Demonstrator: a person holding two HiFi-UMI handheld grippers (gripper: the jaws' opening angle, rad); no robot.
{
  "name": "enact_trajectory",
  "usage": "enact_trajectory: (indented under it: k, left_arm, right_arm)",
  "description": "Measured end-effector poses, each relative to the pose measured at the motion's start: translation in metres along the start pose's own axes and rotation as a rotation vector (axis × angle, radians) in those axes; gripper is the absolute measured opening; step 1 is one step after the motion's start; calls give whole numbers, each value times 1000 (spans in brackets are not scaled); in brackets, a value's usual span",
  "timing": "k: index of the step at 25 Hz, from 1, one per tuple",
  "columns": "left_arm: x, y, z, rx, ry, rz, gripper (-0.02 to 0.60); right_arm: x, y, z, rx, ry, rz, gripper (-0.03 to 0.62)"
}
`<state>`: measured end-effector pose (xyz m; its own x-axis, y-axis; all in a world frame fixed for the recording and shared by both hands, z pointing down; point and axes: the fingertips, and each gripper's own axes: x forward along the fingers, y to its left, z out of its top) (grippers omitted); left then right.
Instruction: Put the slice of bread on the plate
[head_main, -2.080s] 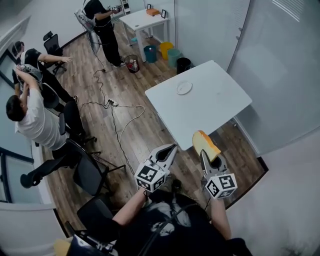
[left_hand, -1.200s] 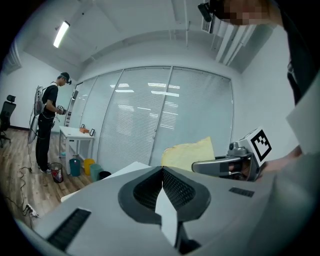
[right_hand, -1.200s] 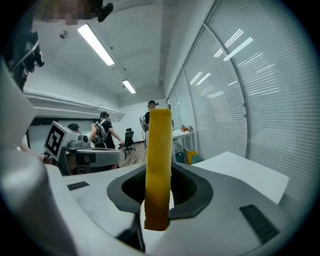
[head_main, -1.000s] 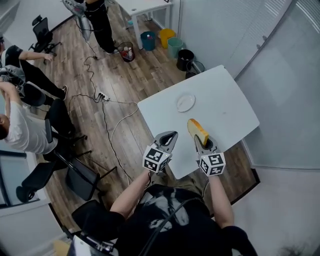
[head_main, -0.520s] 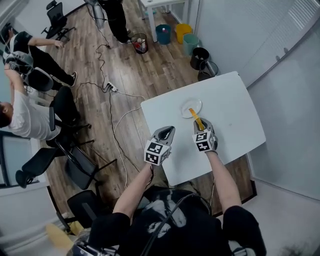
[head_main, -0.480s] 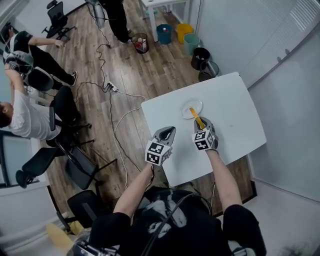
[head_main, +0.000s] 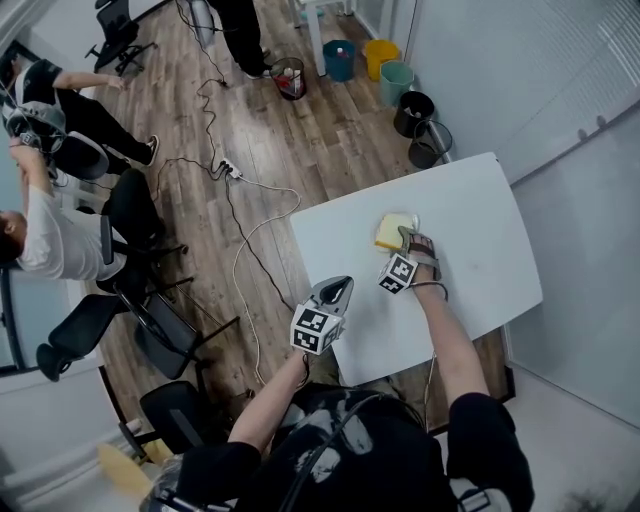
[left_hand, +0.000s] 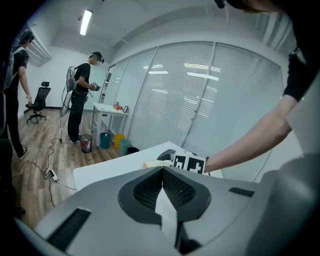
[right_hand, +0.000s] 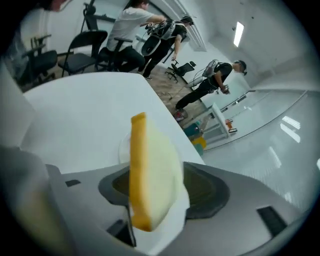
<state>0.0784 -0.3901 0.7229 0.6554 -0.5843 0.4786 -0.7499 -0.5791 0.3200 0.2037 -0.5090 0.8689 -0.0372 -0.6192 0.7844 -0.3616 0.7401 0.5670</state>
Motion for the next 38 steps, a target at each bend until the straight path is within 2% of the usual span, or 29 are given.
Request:
enact_trajectory:
  k: [1,2,6,10,14,17,18,19,21,23,27,30,33,38]
  left_arm:
    - [-2,2,-2,-8,2,0,8]
    - [-3,4,-3,-14,2,-2,8]
    - [1,2,-2,-17,2,-21,8]
    - [5,-4,0,-13,13,-52,8]
    - [1,-7,3,-4,4,-71,8]
    - [-3,-9,11,11,-23,-75,8]
    - [-5,-10,15,19,-33,-72,8]
    - [-7,-11,20,26,-42,-69,8]
    - [-12,-16,31,43,-62,-77,8]
    - [-18,-28,45,77,-84,-97,8]
    - [-39,-56,75,147,-145,-136,8]
    - [-56,-75,98,172,-200,-154,8]
    - [-74,-94,114,172,-241,-169,8]
    - [-104,-124,127,213,-298,-198,8]
  right_arm:
    - [2,7,1,30,-3,49,294]
    - [1,13,3,68,-1,93,319]
    - [1,29,-10,146,19,170,321]
    - [-17,44,-20,215,5,228,365]
    - [-34,36,-23,329,-24,175,365]
    - [-72,22,-18,528,-126,138,365]
    - [-90,17,-17,615,-170,135,357]
    - [-111,12,-17,704,-215,125,283]
    - [-156,-1,-19,860,-292,77,183]
    - [-203,-15,-26,974,-357,4,117]
    - [-288,-37,-42,1150,-482,-128,50]
    - [-337,-47,-50,1213,-556,-199,44]
    - [-374,-52,-50,1244,-616,-232,44]
    - [-417,-48,-39,1223,-703,-271,25]
